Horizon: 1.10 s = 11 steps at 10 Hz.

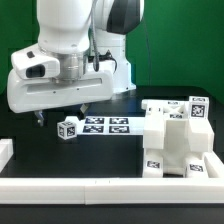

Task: Assemble chair

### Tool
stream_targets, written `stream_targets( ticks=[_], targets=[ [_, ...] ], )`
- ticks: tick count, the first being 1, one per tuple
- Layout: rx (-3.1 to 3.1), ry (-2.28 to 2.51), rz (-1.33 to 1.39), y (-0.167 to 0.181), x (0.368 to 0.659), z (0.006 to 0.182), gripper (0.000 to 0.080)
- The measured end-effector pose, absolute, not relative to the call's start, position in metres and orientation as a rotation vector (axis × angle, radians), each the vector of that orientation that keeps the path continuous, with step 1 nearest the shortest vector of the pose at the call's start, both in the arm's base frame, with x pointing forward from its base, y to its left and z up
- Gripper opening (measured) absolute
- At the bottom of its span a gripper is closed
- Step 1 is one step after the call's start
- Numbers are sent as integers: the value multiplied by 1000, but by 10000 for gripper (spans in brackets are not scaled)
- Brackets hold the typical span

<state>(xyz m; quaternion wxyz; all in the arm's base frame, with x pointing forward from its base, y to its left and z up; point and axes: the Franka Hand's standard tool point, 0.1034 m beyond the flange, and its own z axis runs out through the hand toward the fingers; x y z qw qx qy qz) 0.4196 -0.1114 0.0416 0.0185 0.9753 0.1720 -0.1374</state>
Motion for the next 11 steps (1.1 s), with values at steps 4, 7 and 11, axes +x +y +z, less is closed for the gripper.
stream_targets(
  ticks=[4,7,11],
  targets=[
    [3092,-217,-556,-117,421,42,648],
    [3040,-669,-628,-123,421,41,648],
    [3024,-870,-892,-120,405,37,648]
  ],
)
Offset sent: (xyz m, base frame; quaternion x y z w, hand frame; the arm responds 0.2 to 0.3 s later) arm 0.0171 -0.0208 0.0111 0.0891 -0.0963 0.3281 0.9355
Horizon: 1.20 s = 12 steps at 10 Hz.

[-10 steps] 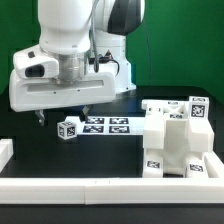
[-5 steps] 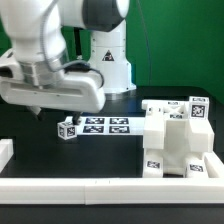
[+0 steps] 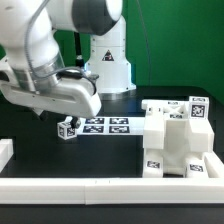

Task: Assemble chair

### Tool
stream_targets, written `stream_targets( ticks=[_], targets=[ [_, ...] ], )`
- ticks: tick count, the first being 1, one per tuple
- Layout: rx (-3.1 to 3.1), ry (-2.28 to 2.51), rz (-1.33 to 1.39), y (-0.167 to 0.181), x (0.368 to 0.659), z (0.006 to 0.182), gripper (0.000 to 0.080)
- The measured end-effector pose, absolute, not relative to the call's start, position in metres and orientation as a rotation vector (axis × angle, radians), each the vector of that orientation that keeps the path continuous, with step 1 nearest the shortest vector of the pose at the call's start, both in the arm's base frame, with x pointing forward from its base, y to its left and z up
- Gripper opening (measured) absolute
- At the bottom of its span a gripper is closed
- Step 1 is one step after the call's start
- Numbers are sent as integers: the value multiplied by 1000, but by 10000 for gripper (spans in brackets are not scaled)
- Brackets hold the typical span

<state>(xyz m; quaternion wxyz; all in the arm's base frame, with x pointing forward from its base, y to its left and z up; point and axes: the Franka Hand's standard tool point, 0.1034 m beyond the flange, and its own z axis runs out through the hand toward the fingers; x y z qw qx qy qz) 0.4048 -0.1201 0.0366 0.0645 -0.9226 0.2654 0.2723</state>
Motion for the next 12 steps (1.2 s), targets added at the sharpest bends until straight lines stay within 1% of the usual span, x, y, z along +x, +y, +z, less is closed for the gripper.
stream_targets(
  ticks=[1,2,3,4,5,6,7,10,11,12],
  targets=[
    [-2639,879,966,-120,400,35,648],
    [-2537,921,1042,-127,402,33,648],
    [-2460,903,1148,-131,400,35,648],
    [-2431,896,1196,-132,401,33,648],
    [-2356,878,1303,-130,394,34,648],
    [-2296,868,1384,-132,392,31,648],
    [-2256,925,1391,-130,393,23,648],
    [-2226,1005,1405,-120,382,9,648],
    [-2225,1003,1406,-120,382,9,648],
    [-2224,1004,1407,-120,382,9,563]
  ],
)
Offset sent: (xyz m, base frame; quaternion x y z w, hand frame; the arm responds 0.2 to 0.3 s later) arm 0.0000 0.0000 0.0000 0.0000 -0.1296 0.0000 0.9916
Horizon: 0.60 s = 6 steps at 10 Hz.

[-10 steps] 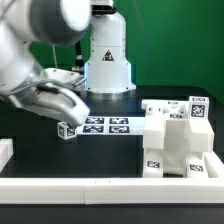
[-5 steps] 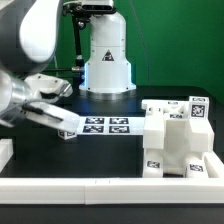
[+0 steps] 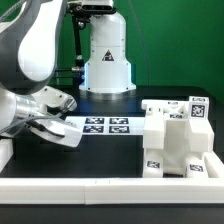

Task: Assemble chair

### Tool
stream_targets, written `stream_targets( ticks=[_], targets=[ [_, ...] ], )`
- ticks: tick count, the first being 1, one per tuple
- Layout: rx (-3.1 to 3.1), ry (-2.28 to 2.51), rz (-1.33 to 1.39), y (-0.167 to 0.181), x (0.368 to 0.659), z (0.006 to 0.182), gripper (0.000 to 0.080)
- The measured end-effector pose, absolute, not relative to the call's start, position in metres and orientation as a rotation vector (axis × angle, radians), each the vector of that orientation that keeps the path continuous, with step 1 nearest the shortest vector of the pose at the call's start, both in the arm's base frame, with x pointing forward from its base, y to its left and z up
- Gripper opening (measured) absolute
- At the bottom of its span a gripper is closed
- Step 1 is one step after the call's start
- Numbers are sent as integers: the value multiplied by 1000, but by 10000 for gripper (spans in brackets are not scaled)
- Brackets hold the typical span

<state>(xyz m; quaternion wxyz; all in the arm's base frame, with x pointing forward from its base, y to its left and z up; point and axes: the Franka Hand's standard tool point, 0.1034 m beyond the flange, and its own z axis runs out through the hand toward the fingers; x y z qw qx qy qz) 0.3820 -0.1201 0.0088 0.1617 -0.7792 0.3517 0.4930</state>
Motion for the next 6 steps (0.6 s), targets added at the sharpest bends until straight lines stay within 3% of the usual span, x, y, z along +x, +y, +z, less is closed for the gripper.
stream_targets(
  ticks=[1,2,3,5,6],
  targets=[
    [-2224,1004,1407,-120,382,9,427],
    [-2224,1004,1408,-120,382,9,427],
    [-2223,1003,1409,-120,382,9,286],
    [-2238,999,1397,-118,384,11,286],
    [-2244,970,1401,-110,390,21,286]
  ],
)
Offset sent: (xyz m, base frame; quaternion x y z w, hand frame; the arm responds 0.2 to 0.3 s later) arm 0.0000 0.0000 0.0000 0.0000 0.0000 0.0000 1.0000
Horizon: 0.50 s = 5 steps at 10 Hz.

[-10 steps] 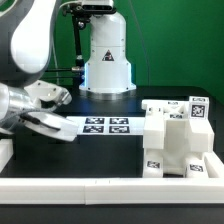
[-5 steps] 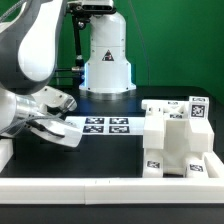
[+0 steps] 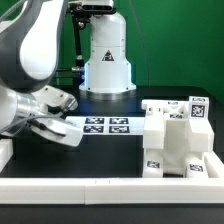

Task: Assemble chair

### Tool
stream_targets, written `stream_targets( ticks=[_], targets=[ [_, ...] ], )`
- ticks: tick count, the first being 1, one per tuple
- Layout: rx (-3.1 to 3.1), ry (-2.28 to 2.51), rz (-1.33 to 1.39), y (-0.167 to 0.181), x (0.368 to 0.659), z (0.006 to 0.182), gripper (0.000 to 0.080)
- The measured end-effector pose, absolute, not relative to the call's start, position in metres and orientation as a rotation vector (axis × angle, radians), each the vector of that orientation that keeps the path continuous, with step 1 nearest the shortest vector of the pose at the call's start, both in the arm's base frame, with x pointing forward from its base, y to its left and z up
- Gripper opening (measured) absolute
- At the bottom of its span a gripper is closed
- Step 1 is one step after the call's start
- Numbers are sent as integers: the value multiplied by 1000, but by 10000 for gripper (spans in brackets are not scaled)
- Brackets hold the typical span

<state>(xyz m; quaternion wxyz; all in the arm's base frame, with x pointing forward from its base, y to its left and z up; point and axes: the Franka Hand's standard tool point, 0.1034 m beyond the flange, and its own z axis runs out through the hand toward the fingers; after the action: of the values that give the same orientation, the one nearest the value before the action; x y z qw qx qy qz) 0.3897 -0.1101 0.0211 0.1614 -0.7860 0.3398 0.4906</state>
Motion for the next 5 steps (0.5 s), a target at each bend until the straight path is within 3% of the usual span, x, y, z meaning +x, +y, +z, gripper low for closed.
stream_targets(
  ticks=[4,5],
  targets=[
    [-2529,823,1091,-86,442,97,288],
    [-2575,822,1014,-85,439,93,288]
  ],
)
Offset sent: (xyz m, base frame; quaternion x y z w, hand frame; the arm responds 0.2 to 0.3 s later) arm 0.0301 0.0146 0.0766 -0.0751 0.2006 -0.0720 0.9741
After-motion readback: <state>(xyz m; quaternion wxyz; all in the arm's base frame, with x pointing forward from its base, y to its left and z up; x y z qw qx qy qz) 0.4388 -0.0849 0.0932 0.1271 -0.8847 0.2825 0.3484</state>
